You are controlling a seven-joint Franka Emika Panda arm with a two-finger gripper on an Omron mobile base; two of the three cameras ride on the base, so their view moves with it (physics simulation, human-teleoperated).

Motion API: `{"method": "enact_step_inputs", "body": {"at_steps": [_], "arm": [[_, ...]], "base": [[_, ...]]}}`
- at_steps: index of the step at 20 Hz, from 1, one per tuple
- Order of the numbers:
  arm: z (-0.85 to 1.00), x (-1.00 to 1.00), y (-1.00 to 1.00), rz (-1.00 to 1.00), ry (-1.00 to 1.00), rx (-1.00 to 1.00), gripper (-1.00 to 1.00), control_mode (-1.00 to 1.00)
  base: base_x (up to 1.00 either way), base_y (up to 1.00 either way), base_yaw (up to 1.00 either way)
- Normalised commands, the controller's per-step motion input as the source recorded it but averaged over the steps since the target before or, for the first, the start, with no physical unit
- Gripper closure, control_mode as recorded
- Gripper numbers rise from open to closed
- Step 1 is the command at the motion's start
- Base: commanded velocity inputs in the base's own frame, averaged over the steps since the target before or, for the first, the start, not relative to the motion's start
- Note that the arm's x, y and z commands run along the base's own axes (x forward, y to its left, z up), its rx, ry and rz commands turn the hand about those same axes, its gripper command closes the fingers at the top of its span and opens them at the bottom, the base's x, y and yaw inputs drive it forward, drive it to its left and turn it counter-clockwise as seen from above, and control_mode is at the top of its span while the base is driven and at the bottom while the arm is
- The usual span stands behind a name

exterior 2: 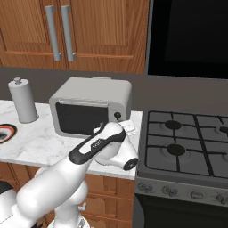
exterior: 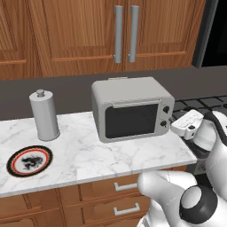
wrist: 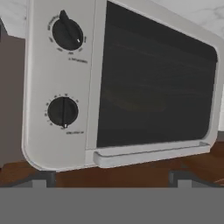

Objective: Pull the toaster oven rack outwards. Pick up the baguette from the plate and place it on the toaster oven rack. Close the toaster oven door fully and set the temperature to the lowest setting.

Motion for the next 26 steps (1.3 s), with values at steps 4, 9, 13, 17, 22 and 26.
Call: {"method": "enact_step_inputs", "body": {"at_steps": [4, 9, 13, 17, 22, 26], "arm": [[0.10, -0.55, -0.18, -0.05, -0.38, -0.50, -1.00, -1.00], [0.13, -0.46, -0.15, -0.14, -0.43, -0.69, -1.00, -1.00], [0.22, -0.13, -0.13, -0.16, -0.26, -0.68, -1.00, -1.00], [0.23, 0.00, 0.00, -0.26, -0.06, -0.69, -1.00, -1.00], [0.18, 0.00, 0.00, -0.24, -0.05, -0.61, -1.00, -1.00], [0.06, 0.00, 0.00, -0.15, -0.09, -0.53, -1.00, -1.00]], "base": [[0.00, 0.00, 0.00], [0.00, 0.00, 0.00], [0.00, 0.00, 0.00], [0.00, 0.00, 0.00], [0.00, 0.00, 0.00], [0.00, 0.00, 0.00]]}}
